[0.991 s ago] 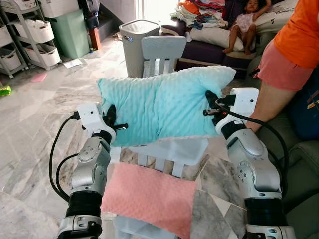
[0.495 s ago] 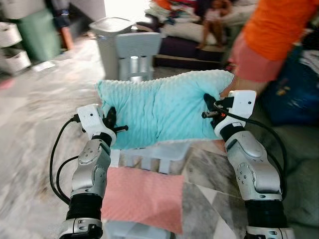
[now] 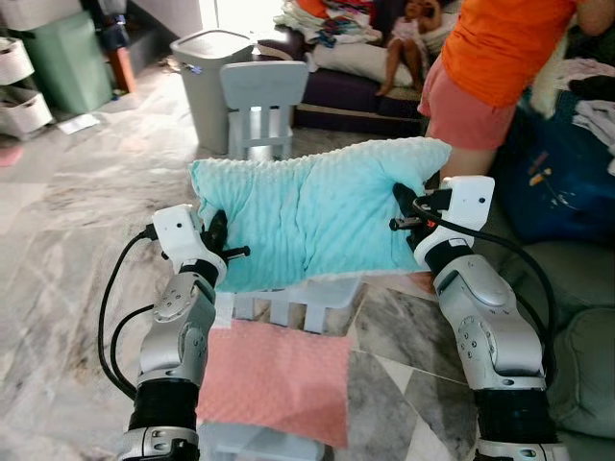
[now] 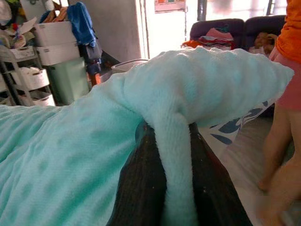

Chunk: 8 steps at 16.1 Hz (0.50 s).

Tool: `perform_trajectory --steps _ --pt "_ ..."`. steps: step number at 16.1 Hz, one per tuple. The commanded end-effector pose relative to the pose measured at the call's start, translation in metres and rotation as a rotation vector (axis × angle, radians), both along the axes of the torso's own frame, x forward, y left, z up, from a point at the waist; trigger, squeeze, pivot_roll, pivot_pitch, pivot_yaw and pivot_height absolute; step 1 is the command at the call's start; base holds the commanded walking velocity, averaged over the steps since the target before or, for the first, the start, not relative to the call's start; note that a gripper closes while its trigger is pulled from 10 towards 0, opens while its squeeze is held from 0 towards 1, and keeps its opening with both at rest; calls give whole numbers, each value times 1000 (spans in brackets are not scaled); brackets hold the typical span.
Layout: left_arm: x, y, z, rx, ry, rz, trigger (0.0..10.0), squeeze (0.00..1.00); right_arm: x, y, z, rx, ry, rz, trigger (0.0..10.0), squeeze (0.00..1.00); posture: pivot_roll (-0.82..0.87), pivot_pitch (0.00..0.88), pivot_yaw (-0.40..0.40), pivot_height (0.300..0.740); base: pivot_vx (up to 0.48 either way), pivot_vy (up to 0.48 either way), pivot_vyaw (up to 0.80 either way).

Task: Move the pillow to the sofa

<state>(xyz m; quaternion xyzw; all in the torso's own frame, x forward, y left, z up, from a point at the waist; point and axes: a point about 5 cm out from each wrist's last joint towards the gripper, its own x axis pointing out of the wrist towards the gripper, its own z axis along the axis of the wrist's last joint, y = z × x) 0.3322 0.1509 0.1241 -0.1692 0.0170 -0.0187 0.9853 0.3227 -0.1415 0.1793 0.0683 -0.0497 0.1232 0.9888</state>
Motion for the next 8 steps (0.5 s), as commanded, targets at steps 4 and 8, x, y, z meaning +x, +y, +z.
perform_trajectory --steps 4,8 --pt "0 -3 5 -5 -12 -7 10000 0 -3 0 8 -4 -31 13 10000 0 -182 0 -45 740 -262 0 0" --pt "-1 -4 5 -10 -8 -8 10000 0 -3 0 9 -7 -31 14 10000 0 -184 0 -46 740 -273 0 0"
